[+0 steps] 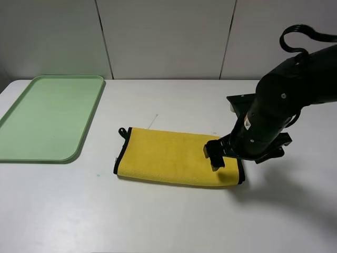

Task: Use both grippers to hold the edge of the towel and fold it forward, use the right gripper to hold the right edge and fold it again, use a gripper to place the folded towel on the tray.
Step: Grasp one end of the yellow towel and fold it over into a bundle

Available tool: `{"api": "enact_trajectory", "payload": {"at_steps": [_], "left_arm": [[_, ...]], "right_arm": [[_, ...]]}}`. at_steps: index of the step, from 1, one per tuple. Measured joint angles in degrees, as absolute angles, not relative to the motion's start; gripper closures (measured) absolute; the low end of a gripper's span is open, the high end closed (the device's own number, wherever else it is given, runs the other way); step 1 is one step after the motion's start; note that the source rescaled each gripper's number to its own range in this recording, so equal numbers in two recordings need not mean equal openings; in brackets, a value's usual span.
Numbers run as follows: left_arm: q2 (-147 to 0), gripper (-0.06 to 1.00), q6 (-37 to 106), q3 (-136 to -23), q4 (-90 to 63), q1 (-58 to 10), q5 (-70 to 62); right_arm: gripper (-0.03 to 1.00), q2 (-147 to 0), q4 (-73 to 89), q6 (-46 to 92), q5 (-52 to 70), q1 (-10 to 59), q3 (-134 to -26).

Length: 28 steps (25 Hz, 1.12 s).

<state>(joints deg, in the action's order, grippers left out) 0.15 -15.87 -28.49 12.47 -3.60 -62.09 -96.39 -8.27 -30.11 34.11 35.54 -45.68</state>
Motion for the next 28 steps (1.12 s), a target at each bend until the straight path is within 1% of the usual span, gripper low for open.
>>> {"api": "enact_trajectory", "payload": {"at_steps": [7, 13, 17, 28], "left_arm": [[0.1, -0.05, -15.9, -28.5, 12.5, -3.6, -62.0], [0.1, -0.05, -15.9, -28.5, 12.5, -3.6, -62.0], [0.1, -0.05, -15.9, -28.5, 12.5, -3.6, -61.9], [0.1, -0.05, -15.9, -28.5, 12.5, -3.6, -61.9]], "right_arm": [[-0.03, -98.0, -13.3, -32.8, 33.3, 35.0, -47.8], [-0.03, -99.4, -15.5, -33.7, 33.0, 28.6, -47.9], [-0.03, -101.4, -15.7, -32.5, 33.0, 26.4, -47.9], [-0.03, -106.6, -14.2, -29.6, 29.7, 26.2, -47.9]]}}
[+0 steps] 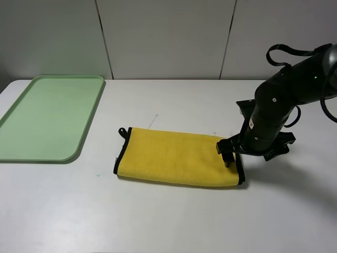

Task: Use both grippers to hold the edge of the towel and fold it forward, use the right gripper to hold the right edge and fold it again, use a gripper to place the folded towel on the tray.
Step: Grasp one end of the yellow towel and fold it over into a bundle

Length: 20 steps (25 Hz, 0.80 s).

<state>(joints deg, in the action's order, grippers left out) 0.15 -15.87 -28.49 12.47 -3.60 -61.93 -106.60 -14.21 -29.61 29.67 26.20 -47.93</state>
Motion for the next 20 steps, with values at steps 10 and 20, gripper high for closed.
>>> {"api": "enact_trajectory", "payload": {"at_steps": [10, 20], "left_arm": [[0.1, -0.05, -15.9, -28.5, 12.5, -3.6, -61.9], [0.1, -0.05, -15.9, -28.5, 12.5, -3.6, -61.9]], "right_arm": [[0.08, -111.0, -12.8, -29.0, 29.4, 26.2, -49.1], [0.84, -111.6, -9.8, -27.3, 25.3, 27.0, -49.2]]}}
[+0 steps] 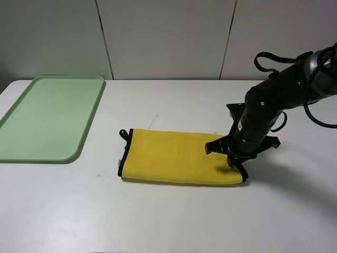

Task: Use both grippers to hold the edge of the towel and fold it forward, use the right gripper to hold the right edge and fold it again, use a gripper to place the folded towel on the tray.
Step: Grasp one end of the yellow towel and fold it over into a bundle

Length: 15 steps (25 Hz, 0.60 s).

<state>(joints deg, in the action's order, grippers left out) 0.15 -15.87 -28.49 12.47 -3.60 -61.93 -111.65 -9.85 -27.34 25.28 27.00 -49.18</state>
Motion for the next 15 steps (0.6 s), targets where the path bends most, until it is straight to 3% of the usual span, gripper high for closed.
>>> {"api": "enact_trajectory", "payload": {"at_steps": [2, 15], "left_arm": [[0.1, -0.05, -15.9, -28.5, 12.5, -3.6, -61.9], [0.1, -0.04, -15.9, -28.5, 12.5, -3.6, -61.9]], "right_arm": [[0.94, -111.7, -10.2, -27.1, 25.2, 27.0, -49.4], [0.94, -111.4, -11.7, -24.0, 26.8, 27.0, -49.9]]}}
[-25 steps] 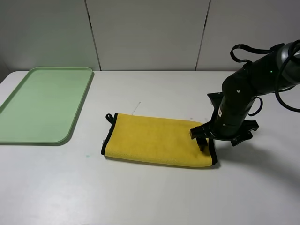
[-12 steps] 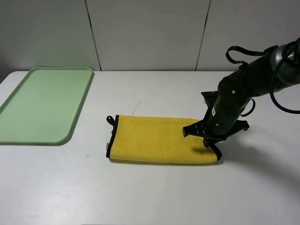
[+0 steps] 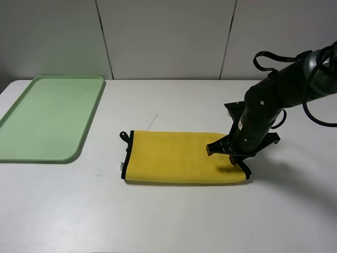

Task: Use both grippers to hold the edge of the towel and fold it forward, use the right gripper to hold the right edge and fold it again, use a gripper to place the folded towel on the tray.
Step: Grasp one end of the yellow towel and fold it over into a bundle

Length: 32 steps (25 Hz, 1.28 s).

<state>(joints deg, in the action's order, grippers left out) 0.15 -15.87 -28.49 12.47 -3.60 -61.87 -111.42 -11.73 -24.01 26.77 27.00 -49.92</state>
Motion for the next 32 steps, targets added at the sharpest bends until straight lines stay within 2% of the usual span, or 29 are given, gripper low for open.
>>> {"api": "enact_trajectory", "payload": {"at_steps": [13, 24, 32], "left_arm": [[0.1, -0.04, -15.9, -28.5, 12.5, -3.6, -61.9], [0.1, -0.04, -15.9, -28.5, 12.5, -3.6, -61.9], [0.1, -0.04, -15.9, -28.5, 12.5, -3.6, -61.9]], "right_arm": [[0.94, -108.5, -16.3, -20.1, 41.3, 26.2, -58.0], [0.94, -108.5, -30.1, -19.9, 51.4, 26.2, -69.1], [0.94, -108.5, -39.2, -18.5, 53.6, 26.2, -72.8]]}}
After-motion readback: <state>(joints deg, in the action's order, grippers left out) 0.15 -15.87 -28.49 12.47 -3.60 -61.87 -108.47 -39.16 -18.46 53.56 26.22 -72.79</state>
